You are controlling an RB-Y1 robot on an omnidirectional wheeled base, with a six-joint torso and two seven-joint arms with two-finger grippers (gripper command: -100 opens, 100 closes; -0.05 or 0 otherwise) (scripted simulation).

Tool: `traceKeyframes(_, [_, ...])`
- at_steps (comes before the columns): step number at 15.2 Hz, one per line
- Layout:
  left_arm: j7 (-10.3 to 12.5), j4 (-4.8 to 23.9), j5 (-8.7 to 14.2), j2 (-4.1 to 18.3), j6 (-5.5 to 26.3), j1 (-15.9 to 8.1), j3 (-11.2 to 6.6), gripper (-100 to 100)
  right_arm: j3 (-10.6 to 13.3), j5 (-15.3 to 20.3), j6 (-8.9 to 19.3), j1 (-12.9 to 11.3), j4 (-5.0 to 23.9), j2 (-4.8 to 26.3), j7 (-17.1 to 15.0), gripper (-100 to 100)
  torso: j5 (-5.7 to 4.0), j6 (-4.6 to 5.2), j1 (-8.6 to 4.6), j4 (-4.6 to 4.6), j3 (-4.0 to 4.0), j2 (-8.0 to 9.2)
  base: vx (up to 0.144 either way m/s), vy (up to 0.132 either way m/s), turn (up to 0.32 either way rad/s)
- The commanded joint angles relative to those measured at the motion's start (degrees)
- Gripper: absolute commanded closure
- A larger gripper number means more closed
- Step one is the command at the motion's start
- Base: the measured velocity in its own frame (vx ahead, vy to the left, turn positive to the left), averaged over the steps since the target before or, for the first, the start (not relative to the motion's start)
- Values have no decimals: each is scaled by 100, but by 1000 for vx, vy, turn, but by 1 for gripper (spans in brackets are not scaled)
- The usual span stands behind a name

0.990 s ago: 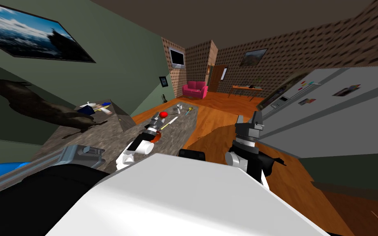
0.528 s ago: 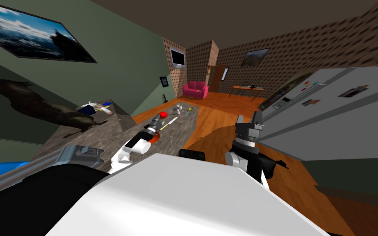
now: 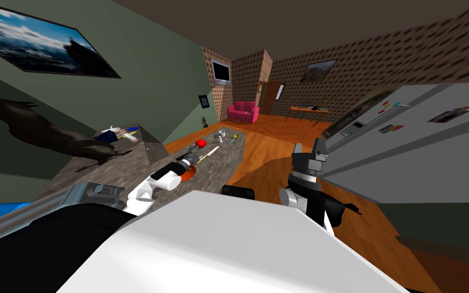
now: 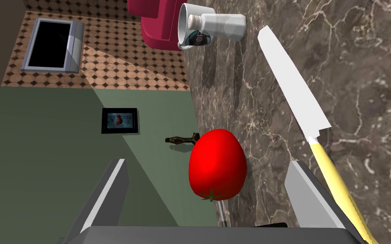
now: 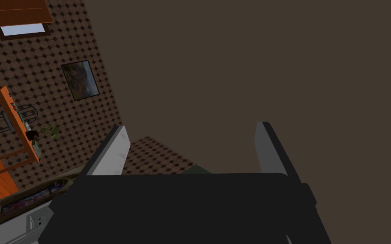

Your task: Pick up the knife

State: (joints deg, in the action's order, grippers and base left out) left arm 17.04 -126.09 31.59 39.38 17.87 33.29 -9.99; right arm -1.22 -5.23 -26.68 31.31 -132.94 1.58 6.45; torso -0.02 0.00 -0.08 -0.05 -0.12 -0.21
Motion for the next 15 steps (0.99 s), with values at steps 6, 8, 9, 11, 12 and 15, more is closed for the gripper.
traceKeyframes(6, [489,272,708,685,813,105,-136,-100,0,0,0,0,0,0,0,0,-1,0,-5,-1,-3,-5,60,-35,8])
traceKeyframes(8, [678,377,932,911,1045,142,-184,-100,0,0,0,0,0,0,0,0,0,0,-3,-1,-2,-2,43,-29,0])
traceKeyframes(9, [678,377,969,926,1141,142,-184,-100,0,0,0,0,0,0,0,0,-1,1,-3,0,-1,-2,54,-40,-4])
traceKeyframes(11, [872,488,1229,1158,1422,178,-230,-100,0,0,0,0,0,0,0,0,-1,1,-7,-2,-5,-9,84,-42,-5])
traceKeyframes(12, [872,488,1230,1158,1422,178,-230,-100,0,0,0,0,0,0,0,0,-1,1,-6,-3,-8,-13,64,-27,0])
traceKeyframes(15, [1270,720,1643,1567,1838,247,-311,-100,0,0,0,0,0,0,0,0,0,0,-4,-3,-7,-11,73,-34,-15])
